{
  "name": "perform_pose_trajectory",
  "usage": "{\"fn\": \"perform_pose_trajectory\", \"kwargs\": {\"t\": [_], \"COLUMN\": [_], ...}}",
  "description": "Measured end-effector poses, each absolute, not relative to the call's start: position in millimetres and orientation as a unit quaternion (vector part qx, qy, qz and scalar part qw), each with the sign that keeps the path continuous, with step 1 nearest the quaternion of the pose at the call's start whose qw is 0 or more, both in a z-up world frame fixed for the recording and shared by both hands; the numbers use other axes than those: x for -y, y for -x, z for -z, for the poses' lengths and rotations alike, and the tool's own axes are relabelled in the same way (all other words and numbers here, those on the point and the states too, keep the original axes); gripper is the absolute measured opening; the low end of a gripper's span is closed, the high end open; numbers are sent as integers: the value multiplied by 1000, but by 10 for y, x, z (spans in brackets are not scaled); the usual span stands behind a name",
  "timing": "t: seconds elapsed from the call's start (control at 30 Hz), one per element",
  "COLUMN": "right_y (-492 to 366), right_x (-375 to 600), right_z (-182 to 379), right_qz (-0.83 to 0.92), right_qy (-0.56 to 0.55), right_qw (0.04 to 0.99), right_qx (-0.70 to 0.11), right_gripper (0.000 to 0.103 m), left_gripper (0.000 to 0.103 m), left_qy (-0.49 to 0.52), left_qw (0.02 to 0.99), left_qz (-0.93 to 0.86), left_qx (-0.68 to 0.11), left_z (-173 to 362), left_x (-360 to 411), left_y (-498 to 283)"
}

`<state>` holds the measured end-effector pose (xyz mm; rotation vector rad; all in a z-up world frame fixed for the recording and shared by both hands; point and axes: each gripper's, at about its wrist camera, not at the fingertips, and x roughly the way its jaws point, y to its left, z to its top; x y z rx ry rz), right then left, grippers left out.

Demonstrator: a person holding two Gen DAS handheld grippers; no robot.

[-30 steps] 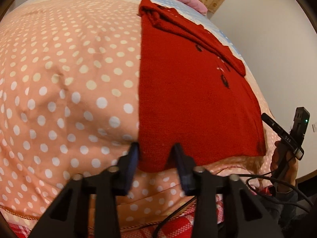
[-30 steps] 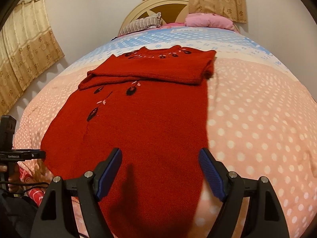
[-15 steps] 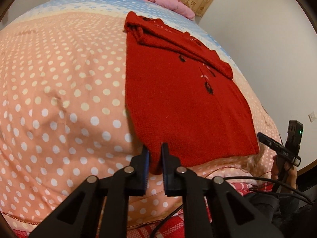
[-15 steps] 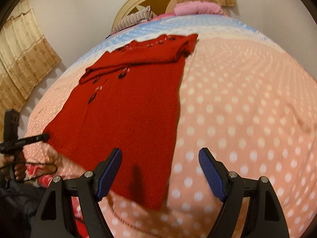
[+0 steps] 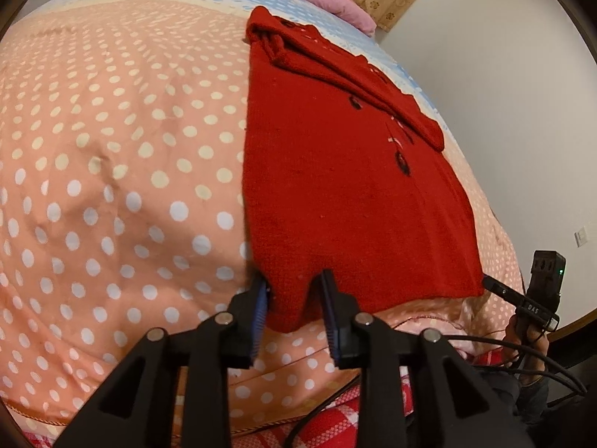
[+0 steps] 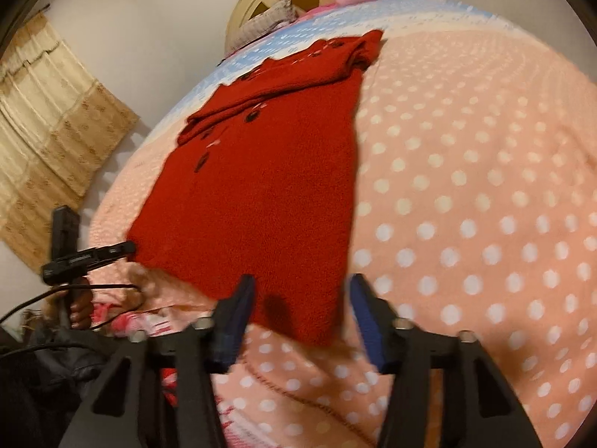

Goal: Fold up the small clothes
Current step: 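Grasp the sweater hem with the left tool while the right tool grasps the hem beside it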

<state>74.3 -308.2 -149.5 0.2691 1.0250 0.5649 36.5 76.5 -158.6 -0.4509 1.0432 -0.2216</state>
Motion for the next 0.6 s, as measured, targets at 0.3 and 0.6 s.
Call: {"fn": "perform_pose_trajectory", "kwargs": {"t": [0.3, 0.6], "right_y": [-713, -707], "right_x": [3043, 3159], "right_z": [1602, 1498], "right_qz": [-283, -295], "right_qy": [-149, -180], "right_qw": [811, 820], "right_qx": [-490, -456], "right_gripper": [46, 9], "left_gripper": [36, 8], "left_qy": [205, 220], "left_qw": [844, 856], "left_qz": [104, 139], "left_qx": [-485, -448], "left_z": [1600, 1311], "left_x": [-760, -872], "left_y": [-348, -296]}}
